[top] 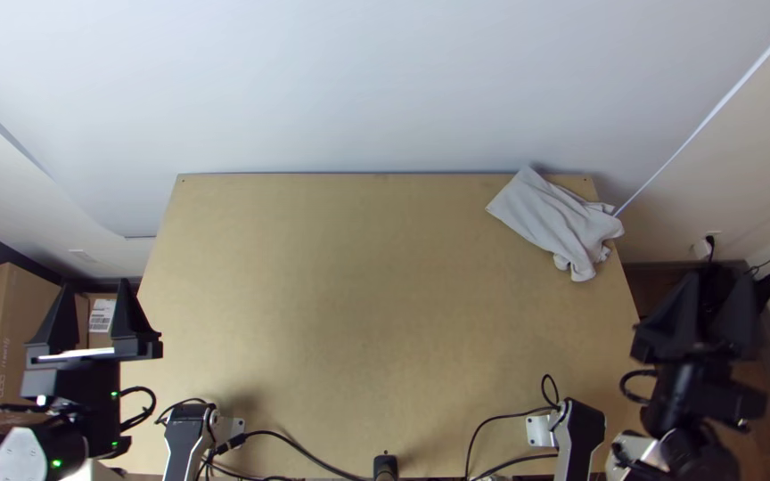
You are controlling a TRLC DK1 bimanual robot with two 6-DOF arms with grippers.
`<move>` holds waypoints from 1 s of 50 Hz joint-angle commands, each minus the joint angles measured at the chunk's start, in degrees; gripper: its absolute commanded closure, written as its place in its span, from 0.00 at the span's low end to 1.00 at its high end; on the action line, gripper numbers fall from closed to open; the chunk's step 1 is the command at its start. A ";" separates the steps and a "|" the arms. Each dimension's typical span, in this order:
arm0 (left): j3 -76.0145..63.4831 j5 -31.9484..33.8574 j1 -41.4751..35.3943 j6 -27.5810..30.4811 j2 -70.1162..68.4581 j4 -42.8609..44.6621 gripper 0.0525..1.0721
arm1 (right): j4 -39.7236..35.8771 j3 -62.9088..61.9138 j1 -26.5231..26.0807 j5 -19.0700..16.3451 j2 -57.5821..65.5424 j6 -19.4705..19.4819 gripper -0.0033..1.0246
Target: Fold the t-shirt
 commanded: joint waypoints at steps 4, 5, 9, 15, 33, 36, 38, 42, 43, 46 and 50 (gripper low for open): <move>-8.54 -0.26 1.38 -0.25 -6.83 4.60 0.04 | -0.18 -6.53 0.13 -1.42 -7.49 5.29 0.04; -8.89 -0.26 1.46 -1.05 -6.83 4.34 0.04 | -0.36 -6.97 0.13 -1.42 -7.49 5.11 0.04; -12.14 -0.35 1.46 -0.87 -6.83 5.40 0.04 | 0.52 -9.69 0.13 -1.51 -7.49 4.67 0.04; -19.53 -0.26 1.46 -0.96 -6.83 9.70 0.04 | 1.05 -14.79 0.39 -2.13 -7.49 4.06 0.04; -35.52 -0.35 1.38 1.42 -6.92 19.28 0.04 | 10.72 -34.74 24.56 9.47 -7.23 -20.29 0.04; -36.93 -0.26 1.29 1.42 -6.92 19.99 0.04 | 6.68 -34.74 28.43 11.76 -7.14 -20.29 0.04; -38.25 -0.26 1.29 1.42 -6.92 21.30 0.04 | 2.98 -34.74 30.72 13.25 -7.23 -20.20 0.04; -42.99 -0.44 1.99 2.91 -6.92 28.16 0.04 | -1.59 -34.74 33.53 14.66 -7.31 -19.94 0.04; -44.22 -0.44 2.34 4.23 -7.01 29.57 0.04 | -2.82 -34.74 33.70 14.66 -7.31 -19.67 0.04; -45.37 -0.26 3.49 9.94 -6.83 27.37 0.04 | -7.30 -34.74 34.06 14.66 -7.31 -18.44 0.04; -45.37 -0.35 4.01 10.73 -6.92 23.06 0.04 | -14.15 -34.74 34.23 14.66 -7.31 -17.39 0.04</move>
